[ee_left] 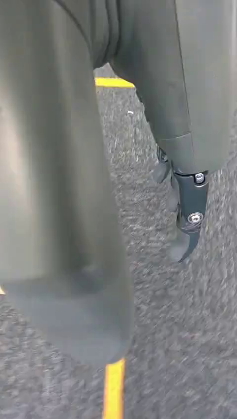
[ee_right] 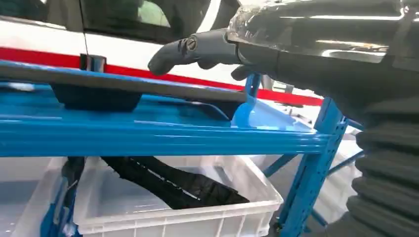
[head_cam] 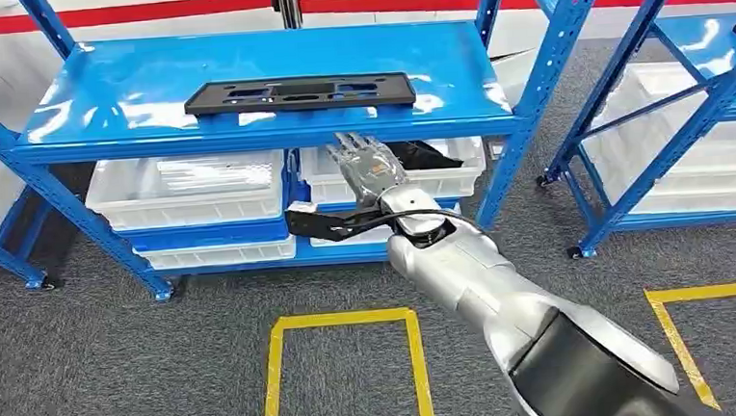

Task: Take the parts from the cabinet and place them on the table.

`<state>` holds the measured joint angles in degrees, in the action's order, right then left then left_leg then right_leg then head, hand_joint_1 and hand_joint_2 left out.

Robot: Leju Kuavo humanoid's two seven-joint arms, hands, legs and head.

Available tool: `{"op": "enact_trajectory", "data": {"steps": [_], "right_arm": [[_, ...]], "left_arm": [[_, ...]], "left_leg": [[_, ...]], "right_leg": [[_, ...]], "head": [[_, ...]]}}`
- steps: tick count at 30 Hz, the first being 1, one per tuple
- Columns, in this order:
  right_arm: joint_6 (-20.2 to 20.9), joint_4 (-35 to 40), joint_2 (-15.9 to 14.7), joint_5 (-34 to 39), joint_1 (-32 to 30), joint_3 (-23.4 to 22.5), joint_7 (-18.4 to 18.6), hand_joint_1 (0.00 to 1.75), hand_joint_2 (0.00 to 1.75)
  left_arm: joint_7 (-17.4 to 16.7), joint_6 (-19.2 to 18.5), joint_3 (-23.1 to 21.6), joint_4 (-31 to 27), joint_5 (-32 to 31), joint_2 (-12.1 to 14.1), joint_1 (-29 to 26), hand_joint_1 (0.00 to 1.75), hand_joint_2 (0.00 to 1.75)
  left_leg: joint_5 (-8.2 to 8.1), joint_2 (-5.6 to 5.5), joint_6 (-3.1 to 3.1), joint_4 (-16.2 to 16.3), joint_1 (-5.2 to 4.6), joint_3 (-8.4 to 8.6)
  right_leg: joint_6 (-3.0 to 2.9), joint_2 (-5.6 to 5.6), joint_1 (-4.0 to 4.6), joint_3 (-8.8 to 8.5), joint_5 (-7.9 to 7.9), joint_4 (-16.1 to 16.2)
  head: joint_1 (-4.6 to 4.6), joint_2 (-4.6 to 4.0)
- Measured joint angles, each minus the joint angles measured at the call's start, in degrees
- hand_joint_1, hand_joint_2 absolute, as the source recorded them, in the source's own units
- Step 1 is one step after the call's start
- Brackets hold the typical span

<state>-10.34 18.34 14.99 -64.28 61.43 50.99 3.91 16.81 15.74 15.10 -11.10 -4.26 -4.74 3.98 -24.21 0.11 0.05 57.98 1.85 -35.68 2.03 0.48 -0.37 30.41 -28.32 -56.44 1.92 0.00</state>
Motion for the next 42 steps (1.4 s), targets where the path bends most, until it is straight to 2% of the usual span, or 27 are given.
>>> {"op": "enact_trajectory", "data": {"steps": [2,4,6,8,10,11,14,16,17,18,20,21,22,23,25,26,27,30,31,32,33,35,36,38,40,41,42], "right_arm": [[0.0,-0.2,-0.5,0.0,0.3,-0.3,0.3,0.00,1.75],[0.0,-0.5,-1.0,0.1,0.1,-0.7,0.6,0.00,1.75],[0.1,-0.9,-1.4,0.2,-0.2,-1.0,0.8,0.00,1.75],[0.0,-1.1,-1.8,0.2,-0.2,-1.6,0.9,0.00,1.75],[0.0,-1.2,-1.9,0.1,0.0,-2.1,0.9,0.00,1.75],[0.0,-1.2,-2.0,0.1,0.2,-2.2,0.9,0.00,1.75],[0.0,-1.3,-2.0,-0.2,0.3,-2.7,0.9,0.00,1.75],[0.0,-1.3,-1.9,-0.5,0.5,-3.0,1.0,0.00,1.75],[0.0,-1.3,-1.9,-0.5,0.7,-3.0,1.0,0.00,1.75],[0.0,-1.3,-1.9,-0.6,0.8,-3.0,1.0,0.00,1.75],[0.1,-1.3,-1.8,-0.6,0.7,-3.0,1.0,0.00,1.75],[0.1,-1.3,-1.8,-0.6,0.4,-3.0,1.0,0.00,1.75],[0.1,-1.3,-1.8,-0.6,0.3,-3.0,1.0,0.00,1.75],[0.1,-1.4,-1.8,-0.6,0.2,-3.1,1.0,0.00,1.75],[0.1,-1.4,-1.7,-0.6,0.3,-3.1,1.1,0.00,1.75],[0.1,-1.4,-1.7,-0.6,0.5,-3.1,1.2,0.00,1.75],[0.1,-1.4,-1.7,-0.7,0.8,-3.2,1.2,0.00,1.75],[0.4,-1.5,-1.8,-0.7,1.2,-3.5,1.2,0.00,1.75],[0.4,-1.4,-1.7,-0.7,1.3,-3.7,1.2,0.00,1.75],[0.4,-1.4,-1.8,-0.7,1.3,-3.9,1.2,0.00,1.75],[0.4,-1.4,-1.8,-0.8,1.6,-4.1,1.2,0.00,1.75],[0.5,-1.5,-1.8,-1.0,1.4,-4.1,1.2,0.00,1.75],[0.5,-1.6,-1.9,-1.0,1.1,-4.1,1.2,0.00,1.75],[0.5,-1.7,-2.0,-1.0,0.6,-4.1,1.2,0.00,1.75],[0.5,-1.7,-1.9,-1.2,0.8,-4.2,1.3,0.00,1.75],[0.5,-1.7,-2.0,-1.3,0.9,-4.2,1.3,0.00,1.75],[0.6,-1.7,-2.0,-1.3,1.0,-4.2,1.3,0.00,1.75]], "left_arm": [[0.1,0.0,0.0,0.0,0.0,0.0,0.0,0.00,0.00],[0.2,0.0,0.2,0.0,0.1,0.0,0.0,0.00,0.00],[0.3,0.0,0.3,0.0,0.1,0.0,0.0,0.00,0.00],[0.3,0.0,0.5,0.0,0.1,0.0,-0.2,0.00,0.00],[0.3,0.0,0.8,0.0,0.0,0.0,-0.2,0.00,0.00],[0.3,0.0,0.9,0.1,0.0,-0.1,0.0,0.00,0.00],[0.3,0.1,1.0,0.1,0.0,-0.1,0.1,0.00,0.00],[0.3,0.1,1.0,0.1,0.0,0.0,0.0,0.00,0.00],[0.3,0.1,1.1,0.1,-0.1,0.0,0.1,0.00,0.00],[0.3,0.1,1.1,0.1,-0.1,0.0,0.2,0.00,0.00],[0.3,0.1,1.2,0.1,-0.1,0.0,0.1,0.00,0.00],[0.3,0.1,1.3,0.1,-0.1,0.0,0.0,0.00,0.00],[0.3,0.1,1.3,0.1,-0.1,0.0,0.0,0.00,0.00],[0.3,0.1,1.4,0.1,-0.1,0.0,0.0,0.00,0.00],[0.4,0.1,1.4,0.1,-0.1,0.1,0.0,0.00,0.00],[0.4,0.0,1.5,0.1,-0.1,0.1,0.0,0.00,0.00],[0.5,0.0,1.5,0.1,-0.1,0.1,0.0,0.00,0.00],[0.5,-0.1,1.6,0.1,-0.1,0.1,0.0,0.00,0.00],[0.5,-0.1,1.6,0.1,-0.1,-0.1,0.0,0.00,0.00],[0.5,-0.1,1.6,0.1,-0.2,-0.1,-0.1,0.00,0.00],[0.5,-0.1,1.6,0.1,-0.3,0.0,0.0,0.00,0.00],[0.5,-0.2,1.6,0.1,-0.5,0.0,0.1,0.00,0.00],[0.5,-0.3,1.6,0.1,-0.6,0.0,0.1,0.00,0.00],[0.4,-0.5,1.6,0.1,-0.8,0.0,0.1,0.00,0.00],[0.3,-0.7,1.6,0.1,-1.0,-0.1,0.1,0.00,0.00],[0.3,-0.7,1.6,0.1,-1.2,-0.1,0.1,0.00,0.00],[0.2,-0.7,1.6,0.1,-1.2,-0.1,0.3,0.00,0.00]], "left_leg": [[-0.45,0.03,1.12,-0.1,-0.09,0.59],[-1.01,-0.02,1.77,-0.1,-0.21,1.10],[-1.62,-0.34,1.92,-0.1,-0.49,1.79],[-2.44,-0.57,1.83,-0.1,-0.77,2.91],[-3.43,-0.61,1.54,-0.2,-0.87,4.04],[-3.94,-0.65,1.12,0.0,-1.36,4.46],[-4.49,-0.63,0.28,-0.4,-1.03,4.70],[-5.37,-0.32,-0.52,-0.1,-0.70,4.63],[-6.48,-0.24,-0.74,2.3,-0.74,3.91],[-8.28,-0.26,-0.96,6.7,-0.70,1.72],[-11.26,-0.27,-1.36,16.4,-0.64,-4.22],[-11.11,-0.25,-1.46,18.9,-0.63,-6.49],[-9.73,-0.25,-1.46,18.5,-0.60,-7.10],[-6.87,-0.24,-1.40,15.6,-0.57,-6.57],[0.02,-0.20,-1.16,5.9,-0.51,-3.21],[1.89,-0.10,-0.86,2.1,-0.53,-2.00],[0.78,-0.19,-0.72,1.0,-0.90,-0.77],[-0.13,-0.32,0.50,0.5,-1.16,-0.51],[-0.07,-0.28,0.91,0.1,-0.80,0.05],[-0.18,-0.31,1.24,-0.2,-0.73,0.42],[-0.46,-0.28,1.73,-0.2,-0.70,0.67],[-0.94,-0.29,2.23,-0.2,-0.75,1.10],[-1.25,-0.32,2.24,-0.2,-0.76,1.42],[-1.92,-0.41,2.11,-0.2,-0.73,2.31],[-2.74,-0.48,1.75,-0.2,-0.73,3.48],[-3.18,-0.48,1.44,-0.2,-0.72,3.90],[-3.91,-0.55,0.93,0.2,-1.40,4.06]], "right_leg": [[-0.29,-0.17,-0.36,2.47,-1.79,-5.0],[-0.91,-0.16,-0.36,8.65,-4.74,-15.2],[-0.48,-0.16,-0.29,12.51,-4.71,-19.6],[0.41,-0.16,-0.23,11.19,-0.58,-13.8],[0.78,-0.25,-0.13,7.12,5.00,-3.0],[0.15,-0.32,0.16,6.11,5.37,-1.6],[-1.04,-0.26,0.46,6.04,4.86,-1.5],[-1.90,-0.01,-0.58,5.02,4.81,-0.7],[-2.45,0.03,-0.55,4.61,4.45,-0.6],[-2.85,0.03,-0.52,4.29,4.17,-0.6],[-3.48,0.01,-0.33,3.72,3.65,-0.6],[-3.46,0.05,-0.24,3.35,3.30,-0.6],[-3.39,0.11,-0.23,2.90,2.93,-0.6],[-3.28,0.22,-0.23,2.29,2.47,-0.6],[-2.96,0.28,-0.23,0.97,1.52,-0.6],[-2.65,0.30,-0.17,0.56,1.05,-0.6],[-2.21,0.40,0.76,0.72,0.73,-0.8],[-1.57,0.29,0.52,0.74,0.40,-0.4],[-1.15,0.31,0.94,0.60,0.01,-0.5],[-0.98,0.04,0.44,1.28,-0.56,-1.9],[-1.12,0.03,0.47,3.15,-1.76,-5.4],[-1.41,0.03,0.25,9.42,-4.95,-16.1],[-1.18,0.03,0.22,12.11,-5.50,-20.1],[-0.18,0.02,0.15,13.19,-3.23,-19.1],[1.05,-0.11,-0.19,9.72,2.46,-9.0],[1.17,-0.40,-0.22,7.79,4.88,-3.8],[0.65,-0.54,0.14,6.24,5.67,-1.3]], "head": [[-0.20,0.00],[-0.24,0.00],[-0.31,0.00],[-0.35,0.00],[-0.37,0.00],[-0.38,0.00],[-0.46,0.00],[-0.37,0.00],[-0.26,0.00],[-0.22,0.00],[-0.31,0.00],[-0.24,0.00],[-0.31,0.00],[-0.26,0.00],[-0.28,0.00],[-0.26,0.00],[-0.35,0.00],[-0.39,0.00],[-0.37,0.00],[-0.48,0.00],[-0.53,0.00],[-0.53,0.00],[-0.61,0.00],[-0.59,0.00],[-0.57,0.00],[-0.72,0.00],[-0.90,0.00]]}}
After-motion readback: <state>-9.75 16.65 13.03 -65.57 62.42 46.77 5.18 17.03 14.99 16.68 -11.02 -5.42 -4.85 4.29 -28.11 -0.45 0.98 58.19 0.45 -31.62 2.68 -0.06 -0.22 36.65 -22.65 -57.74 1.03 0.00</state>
